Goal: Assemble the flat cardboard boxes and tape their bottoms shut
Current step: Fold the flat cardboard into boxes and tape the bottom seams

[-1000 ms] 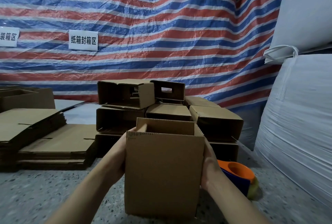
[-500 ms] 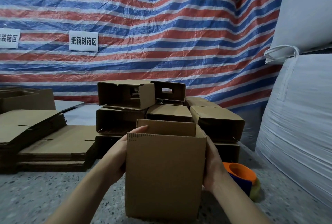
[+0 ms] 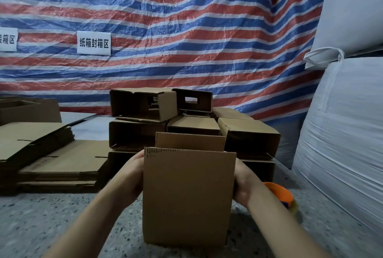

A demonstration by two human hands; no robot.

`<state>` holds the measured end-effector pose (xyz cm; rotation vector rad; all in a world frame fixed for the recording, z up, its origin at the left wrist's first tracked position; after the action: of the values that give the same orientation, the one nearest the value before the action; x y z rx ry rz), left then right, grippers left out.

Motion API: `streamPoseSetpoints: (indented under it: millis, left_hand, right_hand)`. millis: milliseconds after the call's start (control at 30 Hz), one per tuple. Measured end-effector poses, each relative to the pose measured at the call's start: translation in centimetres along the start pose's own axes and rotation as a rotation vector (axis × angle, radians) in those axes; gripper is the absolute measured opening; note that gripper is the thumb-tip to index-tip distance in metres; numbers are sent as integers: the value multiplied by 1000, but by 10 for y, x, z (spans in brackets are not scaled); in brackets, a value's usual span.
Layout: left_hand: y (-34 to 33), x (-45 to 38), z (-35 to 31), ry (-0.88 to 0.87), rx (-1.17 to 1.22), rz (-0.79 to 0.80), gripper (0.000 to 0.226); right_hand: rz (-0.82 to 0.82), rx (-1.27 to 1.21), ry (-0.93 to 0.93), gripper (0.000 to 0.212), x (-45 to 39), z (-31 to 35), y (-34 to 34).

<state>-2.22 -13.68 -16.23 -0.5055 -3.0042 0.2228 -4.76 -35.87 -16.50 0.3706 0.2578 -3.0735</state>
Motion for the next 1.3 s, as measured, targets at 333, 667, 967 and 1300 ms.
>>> streamPoseSetpoints:
  millis: [333, 667, 967, 1300]
  left_hand:
    - [4, 6, -4, -121, -321, 118, 93]
    - [9, -2, -8, -61, -243, -42, 49]
    - [0, 9, -13, -68, -131, -119, 14]
    - [0, 10, -21, -212, -69, -64, 83]
  right_hand:
    - [-37, -7, 0, 20, -5, -7, 5]
    - [-67, -61, 7, 28, -4, -11, 9]
    - [31, -95, 53, 59, 9, -1, 2]
    - [89, -71, 136, 81, 11, 11, -2]
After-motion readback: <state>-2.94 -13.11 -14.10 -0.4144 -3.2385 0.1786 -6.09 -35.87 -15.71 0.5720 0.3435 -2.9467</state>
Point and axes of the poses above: each hand's wrist, its own x-axis away from the middle knuckle, its own y-axis out of the back of the hand, z = x × y, the point moved 8 cm from there along -x, towards the middle knuckle, and after that the axes turned 12 degrees about y, right-handed, at the moved point
